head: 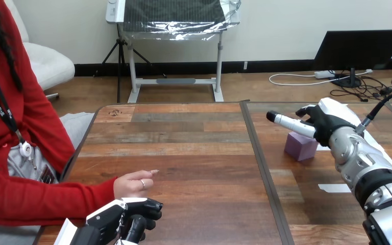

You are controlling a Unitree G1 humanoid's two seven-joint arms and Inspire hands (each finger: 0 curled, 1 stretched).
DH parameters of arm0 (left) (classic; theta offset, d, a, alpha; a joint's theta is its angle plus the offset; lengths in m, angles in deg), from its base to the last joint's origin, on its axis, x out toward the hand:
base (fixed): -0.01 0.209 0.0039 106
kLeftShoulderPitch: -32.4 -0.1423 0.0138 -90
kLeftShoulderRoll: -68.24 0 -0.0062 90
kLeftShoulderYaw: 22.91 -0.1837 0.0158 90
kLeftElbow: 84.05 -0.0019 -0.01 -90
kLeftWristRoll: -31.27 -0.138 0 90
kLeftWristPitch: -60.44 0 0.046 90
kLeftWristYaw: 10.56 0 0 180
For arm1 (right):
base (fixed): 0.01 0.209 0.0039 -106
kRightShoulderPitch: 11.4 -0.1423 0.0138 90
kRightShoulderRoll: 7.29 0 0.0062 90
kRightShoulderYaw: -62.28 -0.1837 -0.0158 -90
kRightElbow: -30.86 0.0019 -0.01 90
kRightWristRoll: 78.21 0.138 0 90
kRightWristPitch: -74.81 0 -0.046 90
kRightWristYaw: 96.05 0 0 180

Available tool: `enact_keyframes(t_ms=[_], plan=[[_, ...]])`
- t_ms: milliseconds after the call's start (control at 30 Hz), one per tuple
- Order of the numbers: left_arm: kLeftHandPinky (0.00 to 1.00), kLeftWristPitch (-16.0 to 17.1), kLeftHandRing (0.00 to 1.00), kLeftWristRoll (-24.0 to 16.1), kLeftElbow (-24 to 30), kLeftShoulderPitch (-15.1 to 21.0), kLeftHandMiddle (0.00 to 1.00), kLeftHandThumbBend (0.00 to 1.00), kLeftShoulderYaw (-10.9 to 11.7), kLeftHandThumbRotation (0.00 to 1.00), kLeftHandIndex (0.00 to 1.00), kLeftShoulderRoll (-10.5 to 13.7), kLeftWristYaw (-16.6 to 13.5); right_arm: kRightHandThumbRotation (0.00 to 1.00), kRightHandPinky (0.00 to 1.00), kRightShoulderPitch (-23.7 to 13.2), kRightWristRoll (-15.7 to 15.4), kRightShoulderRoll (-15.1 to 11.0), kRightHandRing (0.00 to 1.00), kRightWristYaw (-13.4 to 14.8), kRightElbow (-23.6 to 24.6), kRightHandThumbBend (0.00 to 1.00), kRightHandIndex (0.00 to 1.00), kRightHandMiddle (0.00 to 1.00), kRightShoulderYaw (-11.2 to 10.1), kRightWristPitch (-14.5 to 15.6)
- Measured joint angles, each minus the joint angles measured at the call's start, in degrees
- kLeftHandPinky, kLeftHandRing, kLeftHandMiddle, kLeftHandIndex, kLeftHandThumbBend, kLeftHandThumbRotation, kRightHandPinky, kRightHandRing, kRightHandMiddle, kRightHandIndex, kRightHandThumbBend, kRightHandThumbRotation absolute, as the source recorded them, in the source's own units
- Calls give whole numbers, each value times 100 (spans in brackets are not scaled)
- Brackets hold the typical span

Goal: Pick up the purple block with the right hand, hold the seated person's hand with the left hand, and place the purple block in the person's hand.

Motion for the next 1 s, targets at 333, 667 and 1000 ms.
enact_keyframes(t_ms=[333, 667, 1000], plan=[[58, -16, 64, -1, 0, 0, 67, 45, 0, 87, 65, 11, 0, 100, 73, 0, -41, -1, 83, -155, 0, 85, 90, 84, 64, 4], [58, -23, 64, 0, 0, 0, 67, 43, 0, 86, 65, 20, 0, 100, 58, 0, -45, -1, 72, -179, 0, 86, 91, 75, 99, 5], [57, -37, 64, 4, 1, -5, 66, 44, 0, 85, 64, 22, 0, 100, 64, -21, -44, -4, 79, -273, 1, 85, 92, 82, 103, 62]])
